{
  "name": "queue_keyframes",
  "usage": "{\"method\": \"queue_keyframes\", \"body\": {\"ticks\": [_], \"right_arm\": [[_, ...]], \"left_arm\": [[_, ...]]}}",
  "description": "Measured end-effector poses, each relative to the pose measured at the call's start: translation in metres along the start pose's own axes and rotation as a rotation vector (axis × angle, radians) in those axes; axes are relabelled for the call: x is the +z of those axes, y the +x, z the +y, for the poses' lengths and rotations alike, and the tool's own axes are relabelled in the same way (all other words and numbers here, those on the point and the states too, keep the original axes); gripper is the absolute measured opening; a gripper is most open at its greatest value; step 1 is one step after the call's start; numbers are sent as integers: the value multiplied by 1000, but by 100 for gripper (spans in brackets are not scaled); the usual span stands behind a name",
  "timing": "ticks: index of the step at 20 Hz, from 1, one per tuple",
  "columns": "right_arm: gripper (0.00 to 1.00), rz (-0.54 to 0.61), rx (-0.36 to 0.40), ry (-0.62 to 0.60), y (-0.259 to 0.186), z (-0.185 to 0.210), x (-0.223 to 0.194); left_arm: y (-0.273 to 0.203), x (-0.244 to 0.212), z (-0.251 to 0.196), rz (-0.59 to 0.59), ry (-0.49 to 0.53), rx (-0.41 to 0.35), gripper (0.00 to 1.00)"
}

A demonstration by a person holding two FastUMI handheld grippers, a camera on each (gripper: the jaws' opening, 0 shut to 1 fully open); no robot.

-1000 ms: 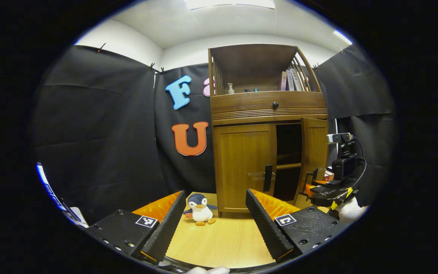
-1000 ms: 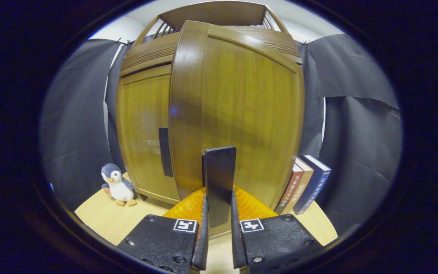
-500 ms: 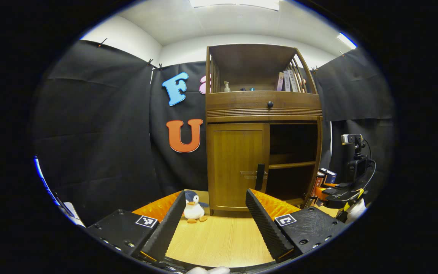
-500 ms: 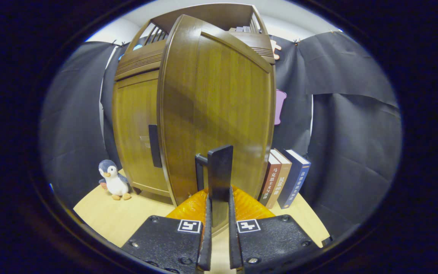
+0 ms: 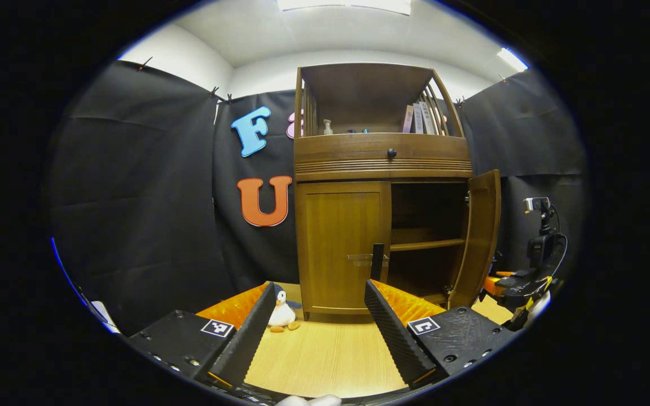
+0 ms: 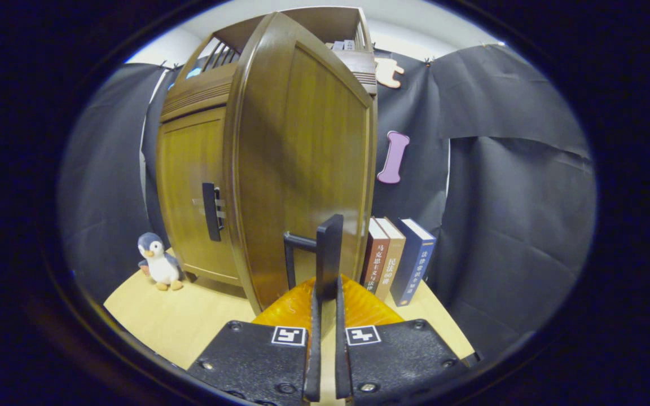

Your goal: Open the right door of the double-door shoe cabinet with the right hand, and open the left door with the left hand.

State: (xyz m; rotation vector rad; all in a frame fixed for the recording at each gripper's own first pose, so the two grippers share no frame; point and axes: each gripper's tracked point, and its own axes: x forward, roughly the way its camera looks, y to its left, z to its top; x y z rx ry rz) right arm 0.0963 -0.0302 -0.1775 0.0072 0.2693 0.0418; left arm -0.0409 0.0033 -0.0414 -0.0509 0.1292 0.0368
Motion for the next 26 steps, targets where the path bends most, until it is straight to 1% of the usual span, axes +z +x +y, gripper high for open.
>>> {"method": "queue_keyframes", "body": {"ticks": [1,2,3,4,5,6,8,10,16,17,18,22,26], "right_arm": [[12,1,-7,4,0,-4,0],[11,2,-15,7,-1,-8,0],[10,1,-20,7,-1,-13,-1],[9,1,-29,10,-1,-18,-2],[8,1,-43,15,-2,-26,-1],[7,2,-61,21,-2,-35,-2],[4,-4,-96,34,-4,-54,-1],[3,-7,-77,57,-7,-64,-1],[4,-7,-22,35,-6,-75,-1],[4,-6,-12,33,-6,-81,-1],[3,-4,2,38,-5,-87,0],[3,3,73,69,-3,-108,0],[4,14,120,48,-3,-119,1]], "left_arm": [[1,0,-1,0,-1,-4,96],[2,2,-4,-2,-1,-8,100],[3,2,-5,-4,0,-11,96],[4,3,-7,-4,2,-15,100],[4,3,-8,-5,4,-18,100],[5,4,-10,-7,6,-21,96],[6,5,-11,-10,8,-26,96],[7,7,-13,-12,8,-32,96],[4,11,-16,-16,13,-34,96],[3,11,-17,-19,15,-34,100],[3,11,-18,-20,19,-34,96],[2,11,-18,-23,22,-34,96],[4,11,-20,-20,12,-36,96]]}}
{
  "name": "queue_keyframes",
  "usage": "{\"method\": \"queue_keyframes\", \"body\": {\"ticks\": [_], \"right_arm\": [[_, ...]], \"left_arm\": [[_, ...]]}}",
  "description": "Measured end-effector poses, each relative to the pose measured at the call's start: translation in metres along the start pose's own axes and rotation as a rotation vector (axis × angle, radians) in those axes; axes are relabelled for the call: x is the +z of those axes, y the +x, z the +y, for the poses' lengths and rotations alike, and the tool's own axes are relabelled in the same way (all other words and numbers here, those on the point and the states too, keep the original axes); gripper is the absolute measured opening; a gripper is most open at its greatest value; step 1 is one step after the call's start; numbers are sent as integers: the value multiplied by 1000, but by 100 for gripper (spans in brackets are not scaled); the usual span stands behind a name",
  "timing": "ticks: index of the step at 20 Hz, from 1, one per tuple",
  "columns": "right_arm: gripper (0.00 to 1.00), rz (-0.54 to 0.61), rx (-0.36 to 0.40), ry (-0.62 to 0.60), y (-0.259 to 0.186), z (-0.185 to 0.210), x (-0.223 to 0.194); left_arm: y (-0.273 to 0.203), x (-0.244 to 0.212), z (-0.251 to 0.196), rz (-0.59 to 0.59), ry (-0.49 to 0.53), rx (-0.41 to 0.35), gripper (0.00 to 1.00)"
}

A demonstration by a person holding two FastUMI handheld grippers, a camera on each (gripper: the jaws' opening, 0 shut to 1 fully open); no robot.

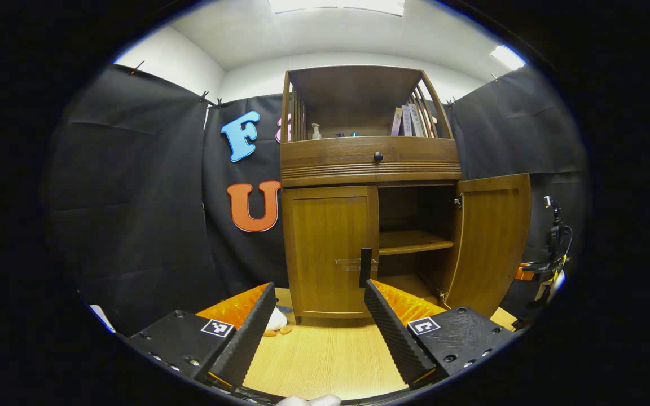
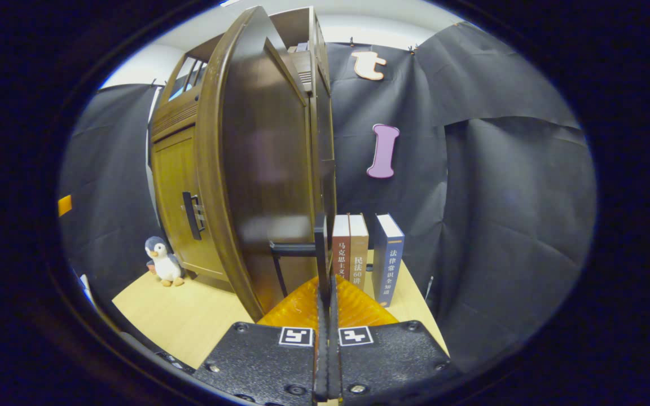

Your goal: Open the right door of the double-door shoe cabinet with the right hand, and open the left door with the left hand.

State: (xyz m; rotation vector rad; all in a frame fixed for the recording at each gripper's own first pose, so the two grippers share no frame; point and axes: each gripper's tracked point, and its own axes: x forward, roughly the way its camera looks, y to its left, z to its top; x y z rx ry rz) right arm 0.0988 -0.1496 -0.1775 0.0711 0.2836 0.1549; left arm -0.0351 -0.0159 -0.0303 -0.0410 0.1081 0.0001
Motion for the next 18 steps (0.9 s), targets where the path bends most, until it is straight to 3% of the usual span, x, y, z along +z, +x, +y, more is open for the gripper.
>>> {"method": "queue_keyframes", "body": {"ticks": [5,7,8,11,15,16,17,18], "right_arm": [[5,3,-10,8,-3,-1,0],[20,13,-28,15,-5,-6,-2],[33,13,-38,17,-7,-9,-2],[48,-19,-76,12,-17,-16,6],[57,-89,-149,17,-50,-23,27],[69,-105,-175,13,-57,-23,34],[75,-120,-201,8,-64,-22,41],[82,-135,-226,4,-71,-20,49]], "left_arm": [[4,0,-1,-1,1,-6,96],[7,-1,-1,0,2,-9,96],[7,-3,-1,3,0,-11,100],[13,-7,-1,9,-9,-20,96],[22,-12,0,18,-6,-32,96],[25,-12,1,20,-5,-34,96],[28,-12,1,20,-6,-36,100],[30,-12,1,19,-6,-39,98]]}}
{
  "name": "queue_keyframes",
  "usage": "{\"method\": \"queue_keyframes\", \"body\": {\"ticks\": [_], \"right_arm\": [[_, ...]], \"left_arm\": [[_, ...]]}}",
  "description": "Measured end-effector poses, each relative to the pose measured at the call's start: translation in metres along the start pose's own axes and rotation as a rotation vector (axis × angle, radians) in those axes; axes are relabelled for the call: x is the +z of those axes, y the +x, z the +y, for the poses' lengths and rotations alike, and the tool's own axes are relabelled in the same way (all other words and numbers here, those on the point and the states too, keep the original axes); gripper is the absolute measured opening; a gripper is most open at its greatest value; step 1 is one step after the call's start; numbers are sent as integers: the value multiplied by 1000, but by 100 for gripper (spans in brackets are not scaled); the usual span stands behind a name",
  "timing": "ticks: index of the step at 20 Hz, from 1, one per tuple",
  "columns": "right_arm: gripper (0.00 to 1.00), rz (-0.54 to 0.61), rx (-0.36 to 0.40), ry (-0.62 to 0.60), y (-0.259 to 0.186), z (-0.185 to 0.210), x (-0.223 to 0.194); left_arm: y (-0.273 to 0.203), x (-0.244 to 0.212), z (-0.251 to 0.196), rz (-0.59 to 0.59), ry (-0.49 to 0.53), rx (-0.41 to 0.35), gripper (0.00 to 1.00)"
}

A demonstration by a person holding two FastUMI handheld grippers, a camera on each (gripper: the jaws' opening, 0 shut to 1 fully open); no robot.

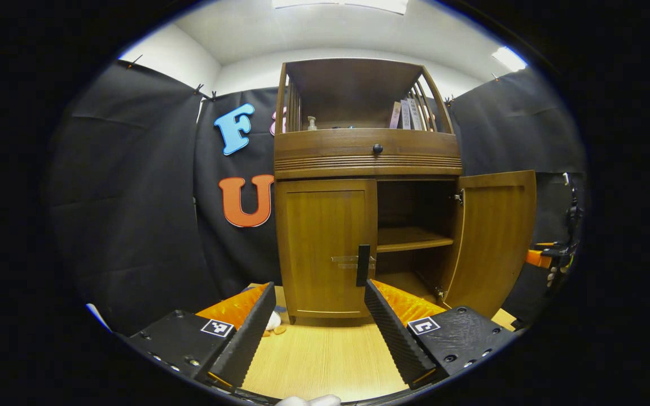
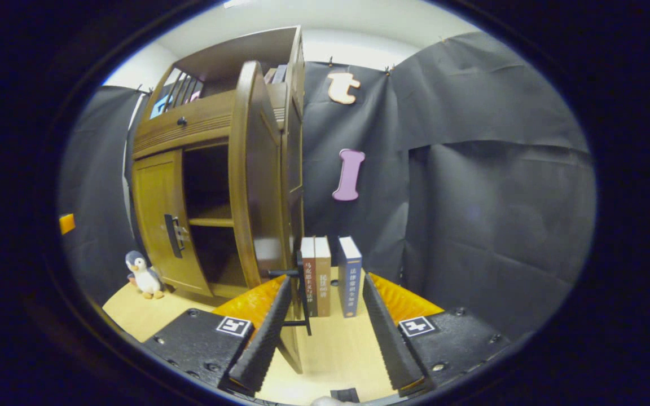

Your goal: Open the right door of the double-door shoe cabinet with the right hand, and open the left door with the left hand.

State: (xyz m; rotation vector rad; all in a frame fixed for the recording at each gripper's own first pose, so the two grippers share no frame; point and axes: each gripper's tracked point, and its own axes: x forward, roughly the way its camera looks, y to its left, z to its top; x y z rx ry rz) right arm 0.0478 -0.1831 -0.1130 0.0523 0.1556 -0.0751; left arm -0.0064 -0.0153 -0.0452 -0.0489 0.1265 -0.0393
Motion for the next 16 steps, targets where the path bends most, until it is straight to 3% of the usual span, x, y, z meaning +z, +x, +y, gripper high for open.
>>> {"method": "queue_keyframes", "body": {"ticks": [4,7,13,16], "right_arm": [[92,-43,-95,2,-29,14,28],[100,-44,-81,22,-47,51,33],[100,-55,-15,-35,-71,127,20],[100,-35,26,-2,-76,151,17]], "left_arm": [[12,-1,1,-7,14,-11,100],[26,-5,0,-6,13,-25,96],[51,-14,-7,-11,23,-50,96],[59,-19,-11,-9,16,-64,96]]}}
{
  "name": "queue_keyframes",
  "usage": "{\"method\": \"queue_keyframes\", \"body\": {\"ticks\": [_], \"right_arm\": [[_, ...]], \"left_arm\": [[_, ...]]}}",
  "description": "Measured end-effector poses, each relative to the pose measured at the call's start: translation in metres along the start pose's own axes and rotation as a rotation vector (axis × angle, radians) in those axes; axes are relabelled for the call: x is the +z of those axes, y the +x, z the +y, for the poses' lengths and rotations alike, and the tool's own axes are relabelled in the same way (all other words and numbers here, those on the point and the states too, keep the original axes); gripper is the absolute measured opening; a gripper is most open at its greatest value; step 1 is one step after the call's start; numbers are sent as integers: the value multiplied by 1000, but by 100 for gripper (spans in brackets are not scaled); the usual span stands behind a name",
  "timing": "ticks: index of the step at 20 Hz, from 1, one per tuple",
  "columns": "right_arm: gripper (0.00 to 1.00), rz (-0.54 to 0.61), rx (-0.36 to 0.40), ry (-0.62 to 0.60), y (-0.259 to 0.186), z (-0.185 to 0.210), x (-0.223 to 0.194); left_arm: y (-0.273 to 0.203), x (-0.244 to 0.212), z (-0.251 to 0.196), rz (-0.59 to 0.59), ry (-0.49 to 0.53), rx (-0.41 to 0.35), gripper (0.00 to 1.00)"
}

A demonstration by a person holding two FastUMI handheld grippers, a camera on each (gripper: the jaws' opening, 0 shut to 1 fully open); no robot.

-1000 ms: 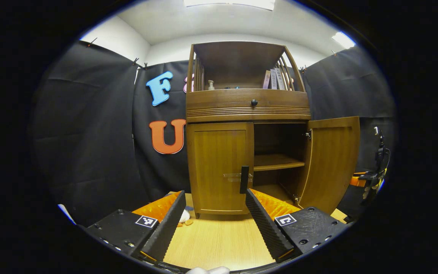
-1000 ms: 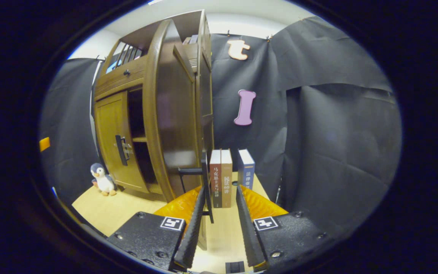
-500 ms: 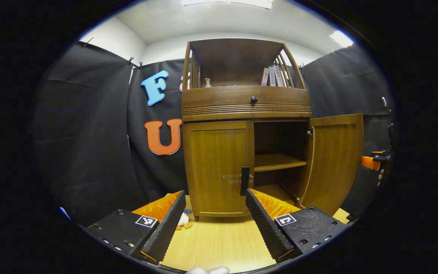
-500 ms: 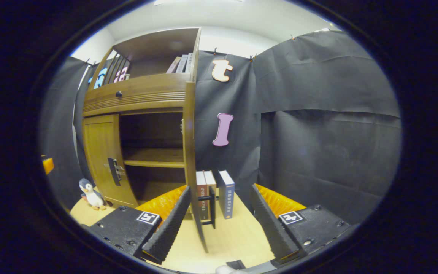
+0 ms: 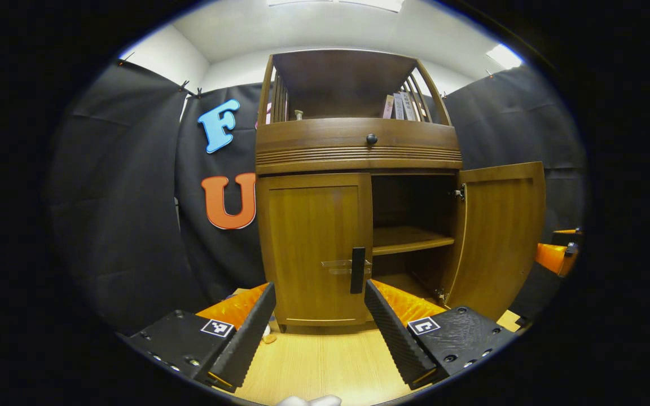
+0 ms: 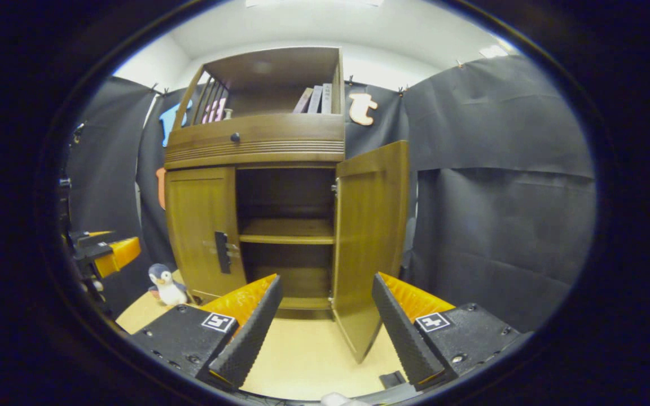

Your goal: Open the right door of the double-door shoe cabinet with the right hand, and open the left door with the left hand.

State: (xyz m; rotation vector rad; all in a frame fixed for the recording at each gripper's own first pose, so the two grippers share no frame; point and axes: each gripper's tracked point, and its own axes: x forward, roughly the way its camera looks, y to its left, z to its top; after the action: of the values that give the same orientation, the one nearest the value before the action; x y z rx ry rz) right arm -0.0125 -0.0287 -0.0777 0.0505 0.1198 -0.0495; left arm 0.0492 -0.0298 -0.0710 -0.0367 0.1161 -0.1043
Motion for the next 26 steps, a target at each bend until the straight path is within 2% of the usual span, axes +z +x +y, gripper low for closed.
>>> {"method": "queue_keyframes", "body": {"ticks": [4,5,6,7,10,11,12,14,20,21,22,25,26], "right_arm": [[100,22,4,12,2,4,0],[100,24,-1,13,3,3,0],[100,24,-5,14,4,3,1],[100,25,-9,16,5,2,3],[100,19,-14,9,6,3,13],[100,14,-16,2,5,4,17],[100,10,-18,-4,5,5,21],[100,5,-19,-12,4,6,27],[100,22,-38,-21,10,3,34],[100,28,-41,-27,12,2,34],[100,35,-45,-34,13,1,34],[100,57,-45,-50,21,-5,31],[100,61,-42,-54,23,-4,30]], "left_arm": [[14,-1,-7,-7,-1,-17,96],[21,-1,-8,-9,-3,-19,100],[29,-1,-12,-13,-6,-27,96],[38,0,-16,-18,-11,-35,96],[71,3,-32,-43,-9,-58,96],[84,2,-36,-45,-5,-64,100],[97,-2,-41,-47,-9,-69,96],[121,-9,-53,-45,-14,-83,96],[197,-33,-75,-24,-14,-82,96],[208,-38,-78,-24,-13,-81,100],[219,-45,-80,-15,-14,-78,96],[243,-64,-84,27,-25,-76,95],[248,-66,-85,21,-35,-78,89]]}}
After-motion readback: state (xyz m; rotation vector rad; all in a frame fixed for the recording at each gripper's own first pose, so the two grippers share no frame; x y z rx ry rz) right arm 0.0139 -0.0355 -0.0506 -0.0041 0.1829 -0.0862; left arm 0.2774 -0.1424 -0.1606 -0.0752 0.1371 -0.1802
